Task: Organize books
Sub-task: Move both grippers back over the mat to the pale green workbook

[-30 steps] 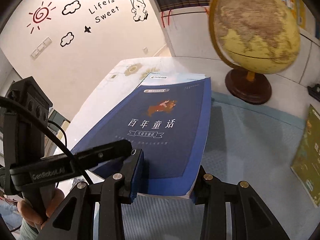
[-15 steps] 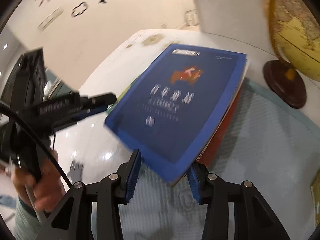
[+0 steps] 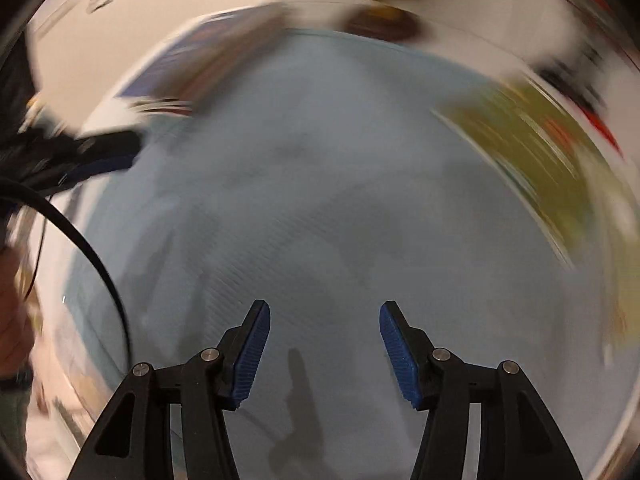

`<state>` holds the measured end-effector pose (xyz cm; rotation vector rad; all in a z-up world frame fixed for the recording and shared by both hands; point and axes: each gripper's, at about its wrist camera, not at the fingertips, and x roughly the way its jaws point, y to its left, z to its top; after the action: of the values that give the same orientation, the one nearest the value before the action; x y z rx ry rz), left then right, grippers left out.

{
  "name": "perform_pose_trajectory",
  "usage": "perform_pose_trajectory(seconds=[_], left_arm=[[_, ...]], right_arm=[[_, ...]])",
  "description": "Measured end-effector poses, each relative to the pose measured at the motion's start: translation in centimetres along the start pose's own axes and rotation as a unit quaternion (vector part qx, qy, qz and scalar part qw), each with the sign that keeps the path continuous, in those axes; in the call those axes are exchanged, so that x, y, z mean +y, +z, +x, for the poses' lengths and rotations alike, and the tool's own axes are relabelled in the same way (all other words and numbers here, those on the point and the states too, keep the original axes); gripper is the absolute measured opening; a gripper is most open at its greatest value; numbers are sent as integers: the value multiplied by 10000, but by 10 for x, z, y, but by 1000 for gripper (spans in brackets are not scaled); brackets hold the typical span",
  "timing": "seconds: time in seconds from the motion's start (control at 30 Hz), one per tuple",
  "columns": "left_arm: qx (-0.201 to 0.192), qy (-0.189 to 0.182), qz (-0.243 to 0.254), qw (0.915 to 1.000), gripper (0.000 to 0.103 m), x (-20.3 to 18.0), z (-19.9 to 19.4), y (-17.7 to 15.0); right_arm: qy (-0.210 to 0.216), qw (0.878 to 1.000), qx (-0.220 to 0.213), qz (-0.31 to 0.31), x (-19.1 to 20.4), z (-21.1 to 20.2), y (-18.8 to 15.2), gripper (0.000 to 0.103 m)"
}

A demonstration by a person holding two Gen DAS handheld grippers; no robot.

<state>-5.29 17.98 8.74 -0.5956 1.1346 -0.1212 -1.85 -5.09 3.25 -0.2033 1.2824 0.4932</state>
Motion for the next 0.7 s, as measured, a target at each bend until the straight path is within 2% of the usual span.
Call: perform_pose_trajectory(seconds=[0.13,0.2,0.3,0.37,0.4,0.57,0.7], left_arm=[[258,62,447,9986,35,-83,31,-39],[338,132,587,9976,39,-123,49,-55],[370,215,540,9976,43,-170,73,-78],[449,308,477,9974,63,-196,89,-99],[446,335,480,9973,65,-207,95,-105],[486,749,422,9951,65,-246,122,-135],[530,1062,595,9911,65,-262,135,-150]], right_arm=[[-212,9952,-160,939,-89,-23,-27,56],[-291,9910,-291,1274,-134,-34,-41,58],[-542,9910,-176,1213,-178,-36,-50,60],[-675,9922,-53,1049,-195,-38,-58,60],[-710,9929,-2,957,-205,-40,-68,60],[-504,9962,225,672,-230,-43,-109,61],[-424,9973,186,578,-240,-45,-130,69]])
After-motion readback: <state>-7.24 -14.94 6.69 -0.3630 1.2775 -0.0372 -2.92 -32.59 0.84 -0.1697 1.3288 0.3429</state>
